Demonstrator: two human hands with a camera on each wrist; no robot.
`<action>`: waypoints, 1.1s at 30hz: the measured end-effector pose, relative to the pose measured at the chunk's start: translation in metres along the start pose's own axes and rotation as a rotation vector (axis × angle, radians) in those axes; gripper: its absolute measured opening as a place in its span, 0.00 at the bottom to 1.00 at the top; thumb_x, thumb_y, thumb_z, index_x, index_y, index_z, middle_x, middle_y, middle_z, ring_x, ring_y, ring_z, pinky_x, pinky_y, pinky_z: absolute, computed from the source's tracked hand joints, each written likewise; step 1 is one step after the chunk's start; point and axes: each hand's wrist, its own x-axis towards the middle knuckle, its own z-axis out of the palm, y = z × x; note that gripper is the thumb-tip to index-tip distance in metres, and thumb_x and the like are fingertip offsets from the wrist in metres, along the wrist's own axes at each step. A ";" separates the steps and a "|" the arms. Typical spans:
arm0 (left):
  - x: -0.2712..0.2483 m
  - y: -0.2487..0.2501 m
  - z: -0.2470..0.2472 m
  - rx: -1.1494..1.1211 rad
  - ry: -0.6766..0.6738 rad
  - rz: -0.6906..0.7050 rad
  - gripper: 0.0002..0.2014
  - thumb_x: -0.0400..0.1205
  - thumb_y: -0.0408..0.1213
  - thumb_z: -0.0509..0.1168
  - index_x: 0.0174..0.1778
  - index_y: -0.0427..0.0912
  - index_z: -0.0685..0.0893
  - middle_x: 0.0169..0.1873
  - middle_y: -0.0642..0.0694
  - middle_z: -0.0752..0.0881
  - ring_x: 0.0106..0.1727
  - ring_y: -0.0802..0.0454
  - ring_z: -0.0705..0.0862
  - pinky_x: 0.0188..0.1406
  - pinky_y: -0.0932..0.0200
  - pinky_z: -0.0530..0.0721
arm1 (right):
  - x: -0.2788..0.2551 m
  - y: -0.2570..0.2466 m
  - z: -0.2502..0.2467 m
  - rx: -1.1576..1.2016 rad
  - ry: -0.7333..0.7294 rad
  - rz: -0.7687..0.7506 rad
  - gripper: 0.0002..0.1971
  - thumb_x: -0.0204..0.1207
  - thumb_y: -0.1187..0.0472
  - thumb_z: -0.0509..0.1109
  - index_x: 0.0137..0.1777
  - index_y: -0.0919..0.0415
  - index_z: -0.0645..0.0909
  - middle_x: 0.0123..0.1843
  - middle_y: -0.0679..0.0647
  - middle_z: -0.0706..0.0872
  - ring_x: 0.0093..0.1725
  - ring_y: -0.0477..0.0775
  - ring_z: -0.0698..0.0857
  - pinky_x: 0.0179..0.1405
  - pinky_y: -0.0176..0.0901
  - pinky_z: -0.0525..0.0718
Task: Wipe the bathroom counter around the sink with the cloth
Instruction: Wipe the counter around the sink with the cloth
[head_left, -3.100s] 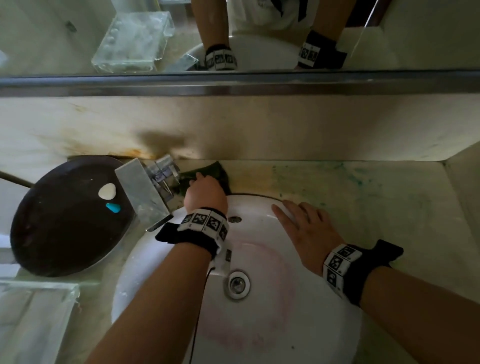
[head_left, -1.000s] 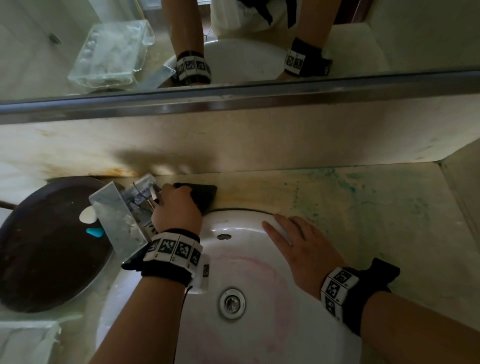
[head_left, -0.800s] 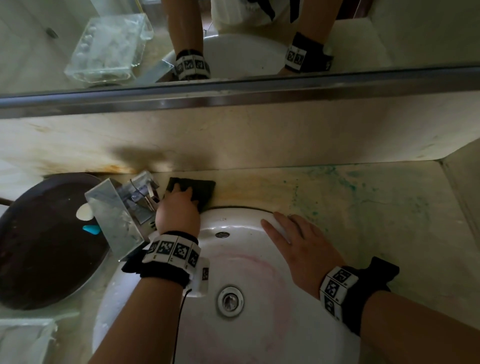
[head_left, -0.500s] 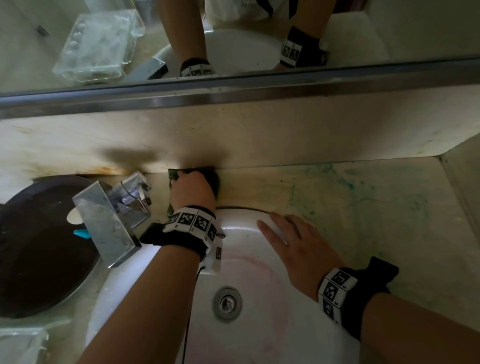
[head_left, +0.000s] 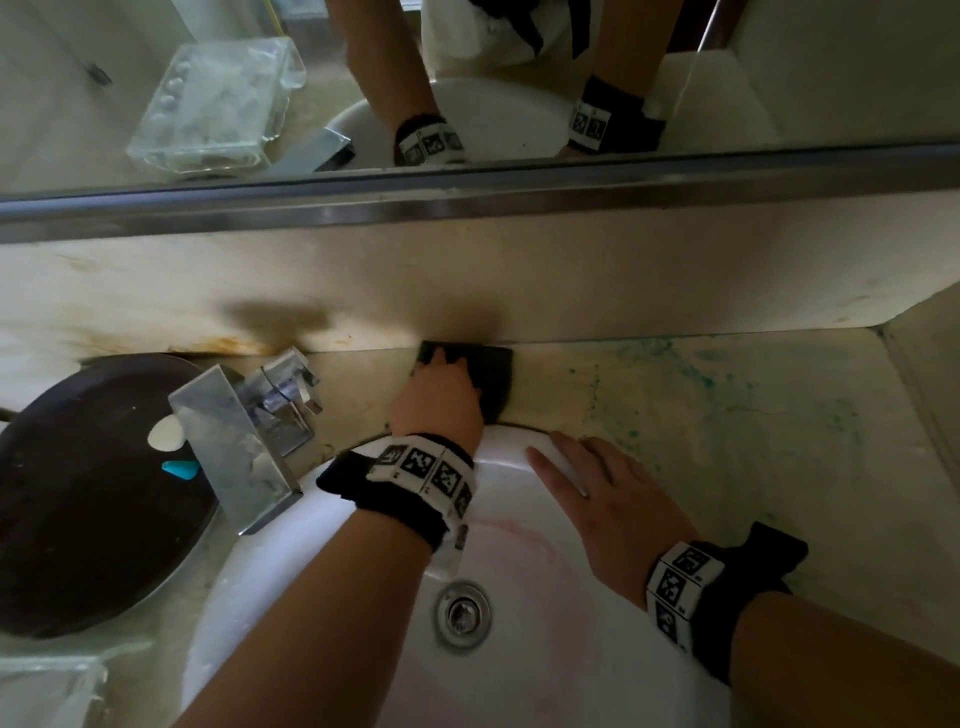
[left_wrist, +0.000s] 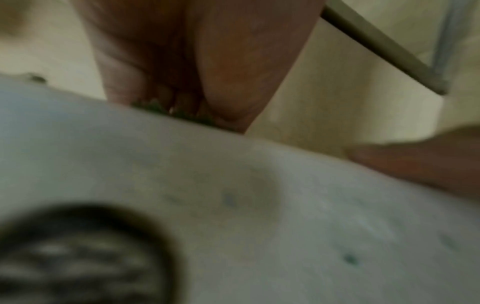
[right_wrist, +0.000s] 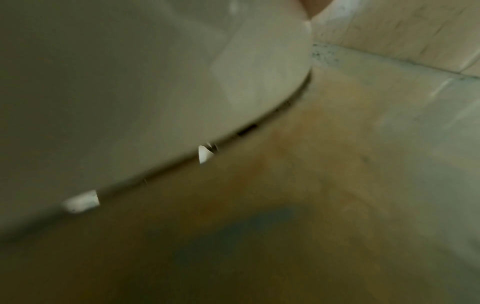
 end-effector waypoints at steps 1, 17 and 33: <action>-0.002 -0.015 -0.006 -0.004 0.024 -0.069 0.18 0.86 0.44 0.54 0.70 0.46 0.76 0.72 0.43 0.74 0.63 0.42 0.80 0.50 0.49 0.81 | 0.000 0.000 0.000 -0.001 0.005 0.002 0.48 0.53 0.65 0.73 0.79 0.55 0.66 0.74 0.61 0.73 0.64 0.65 0.73 0.57 0.57 0.83; 0.009 0.040 0.008 0.166 -0.035 0.230 0.25 0.86 0.33 0.54 0.81 0.49 0.62 0.81 0.44 0.59 0.81 0.38 0.58 0.68 0.41 0.78 | 0.000 0.000 0.000 0.033 -0.011 -0.016 0.49 0.53 0.61 0.77 0.79 0.56 0.64 0.75 0.62 0.72 0.64 0.66 0.75 0.57 0.58 0.82; -0.003 -0.050 -0.003 0.078 -0.049 -0.027 0.24 0.87 0.41 0.54 0.80 0.53 0.64 0.82 0.45 0.60 0.79 0.42 0.65 0.69 0.47 0.75 | 0.000 0.001 -0.002 0.041 -0.007 0.000 0.44 0.58 0.65 0.67 0.80 0.55 0.64 0.75 0.62 0.73 0.64 0.66 0.76 0.58 0.57 0.82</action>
